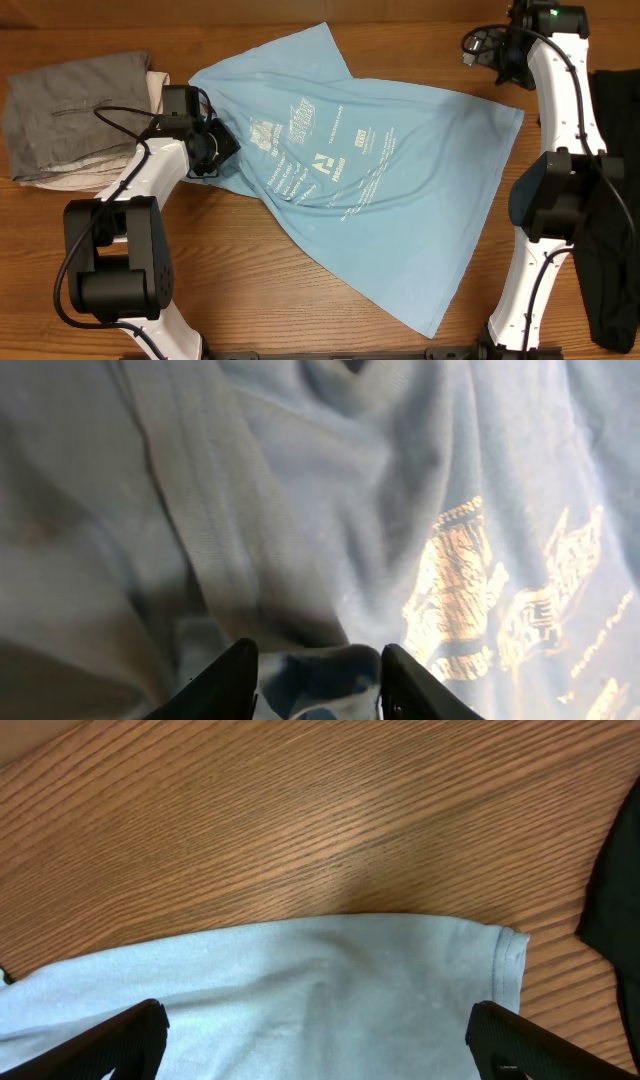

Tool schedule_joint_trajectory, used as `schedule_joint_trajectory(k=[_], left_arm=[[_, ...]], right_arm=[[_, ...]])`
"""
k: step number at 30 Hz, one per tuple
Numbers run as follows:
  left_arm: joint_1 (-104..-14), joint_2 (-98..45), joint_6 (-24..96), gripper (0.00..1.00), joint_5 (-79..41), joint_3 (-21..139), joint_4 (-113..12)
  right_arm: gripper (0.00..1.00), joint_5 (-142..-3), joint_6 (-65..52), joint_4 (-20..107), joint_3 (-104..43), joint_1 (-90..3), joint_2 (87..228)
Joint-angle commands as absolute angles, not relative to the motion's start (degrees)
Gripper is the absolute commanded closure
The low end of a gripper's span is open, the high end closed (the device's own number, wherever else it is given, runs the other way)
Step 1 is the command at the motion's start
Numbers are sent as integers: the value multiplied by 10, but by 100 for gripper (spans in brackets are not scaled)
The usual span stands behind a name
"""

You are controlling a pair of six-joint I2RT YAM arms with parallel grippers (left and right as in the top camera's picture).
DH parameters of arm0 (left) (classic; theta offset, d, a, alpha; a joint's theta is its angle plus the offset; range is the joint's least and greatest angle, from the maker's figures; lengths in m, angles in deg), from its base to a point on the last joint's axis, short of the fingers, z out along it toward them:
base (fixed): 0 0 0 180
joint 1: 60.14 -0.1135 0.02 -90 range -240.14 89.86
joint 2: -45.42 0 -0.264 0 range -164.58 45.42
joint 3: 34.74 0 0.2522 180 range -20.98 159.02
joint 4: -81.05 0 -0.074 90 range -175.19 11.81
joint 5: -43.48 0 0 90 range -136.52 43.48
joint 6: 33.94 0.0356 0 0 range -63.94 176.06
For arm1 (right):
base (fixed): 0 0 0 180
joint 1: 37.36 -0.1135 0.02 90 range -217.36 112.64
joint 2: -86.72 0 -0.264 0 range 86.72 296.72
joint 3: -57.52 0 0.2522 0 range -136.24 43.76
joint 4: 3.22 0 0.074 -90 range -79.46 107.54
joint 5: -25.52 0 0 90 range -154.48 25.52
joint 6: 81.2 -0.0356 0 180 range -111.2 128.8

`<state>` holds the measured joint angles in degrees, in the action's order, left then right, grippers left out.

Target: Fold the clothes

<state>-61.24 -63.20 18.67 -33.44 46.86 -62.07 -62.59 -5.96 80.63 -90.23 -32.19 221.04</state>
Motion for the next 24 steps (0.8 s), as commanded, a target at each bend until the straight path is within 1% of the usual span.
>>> schedule_joint_trajectory(k=[1,9,11,16,19,22,24], left_arm=[[-607,-639,183,56,-314,467,-619],[-596,-639,183,55,-315,467,-617],[-589,-639,183,57,-315,467,-617],[-579,-639,183,70,-318,467,-617],[-580,-637,183,82,-318,467,-614],[-581,-632,188,91,-319,467,-610],[-583,-624,188,92,-324,467,-603]], right_arm=[[0,-624,-62,805,-912,-320,2203],[0,-624,-62,805,-912,-320,2203],[0,-624,-62,805,-912,-320,2203],[0,-624,-62,805,-912,-320,2203],[0,-624,-62,805,-912,-320,2203],[0,-625,-62,805,-912,-320,2203],[0,-624,-62,805,-912,-320,2203]])
